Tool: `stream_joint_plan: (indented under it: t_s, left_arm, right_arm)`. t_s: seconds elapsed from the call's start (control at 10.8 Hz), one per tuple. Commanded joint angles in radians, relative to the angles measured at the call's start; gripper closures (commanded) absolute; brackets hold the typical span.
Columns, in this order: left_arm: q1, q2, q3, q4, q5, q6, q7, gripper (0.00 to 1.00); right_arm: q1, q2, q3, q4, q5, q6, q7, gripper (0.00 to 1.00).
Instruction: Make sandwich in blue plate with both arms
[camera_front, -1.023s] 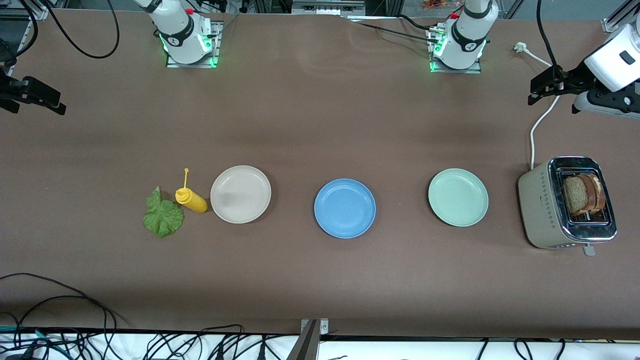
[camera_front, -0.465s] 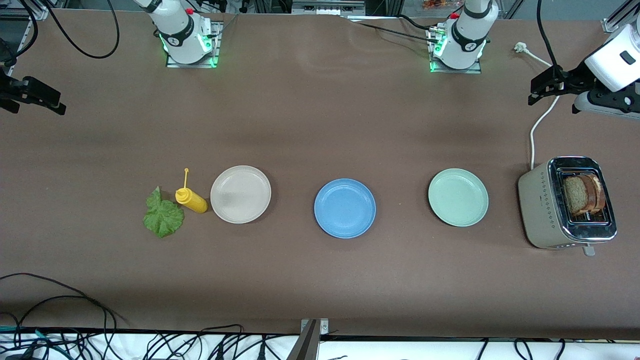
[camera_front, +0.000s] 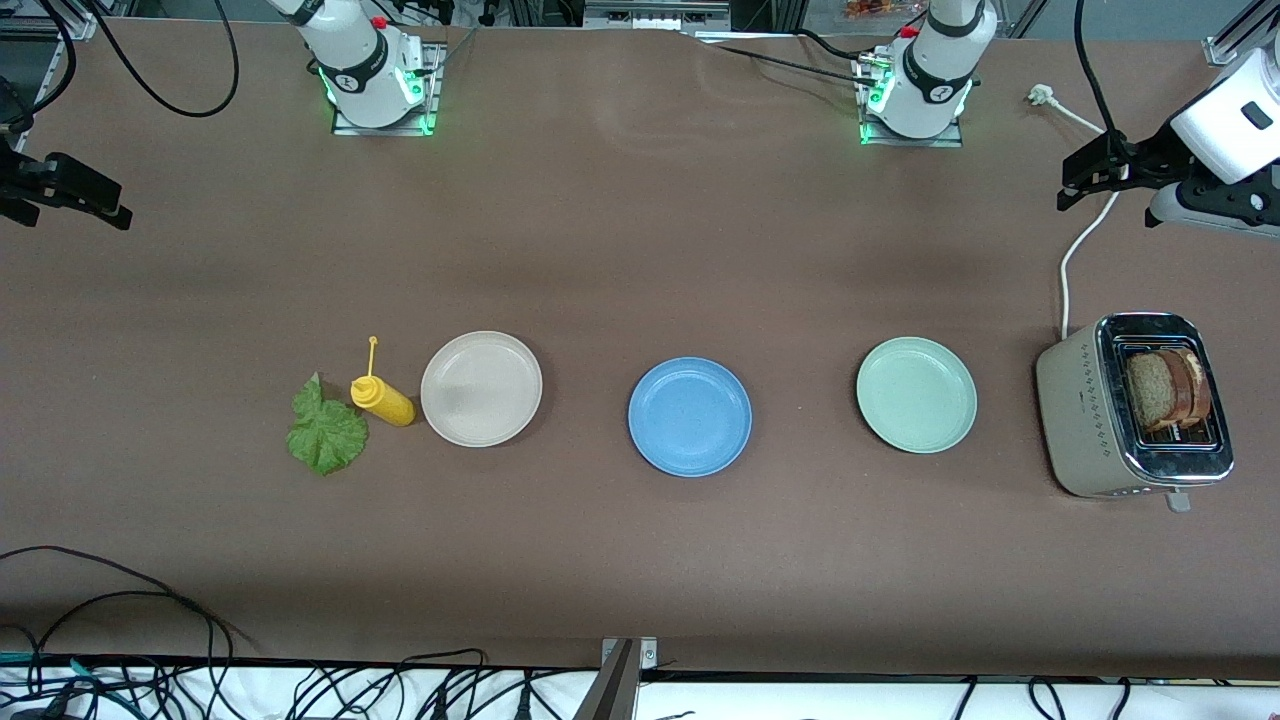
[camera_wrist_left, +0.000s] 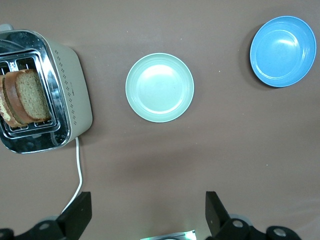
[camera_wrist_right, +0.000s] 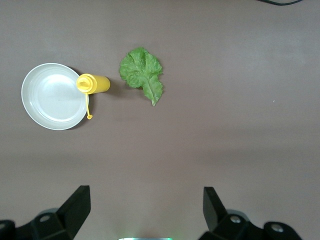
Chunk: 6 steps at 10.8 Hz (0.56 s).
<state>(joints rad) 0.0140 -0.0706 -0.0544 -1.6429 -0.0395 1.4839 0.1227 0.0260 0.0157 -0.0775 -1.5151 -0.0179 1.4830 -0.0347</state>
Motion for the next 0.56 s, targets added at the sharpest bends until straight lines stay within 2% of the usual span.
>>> stream_joint_plan:
  t_s: [0.0, 0.46]
  left_arm:
    - [0.008, 0.002, -0.005, 0.014, 0.006, -0.017, 0.006, 0.0]
    - [0.008, 0.002, -0.005, 0.014, 0.006, -0.017, 0.006, 0.0]
  right_arm:
    - [-0.001, 0.001, 0.001, 0.012, -0.014, -0.017, -0.004, 0.0]
    - [-0.003, -0.002, -0.001, 0.013, -0.014, -0.04, -0.004, 0.0]
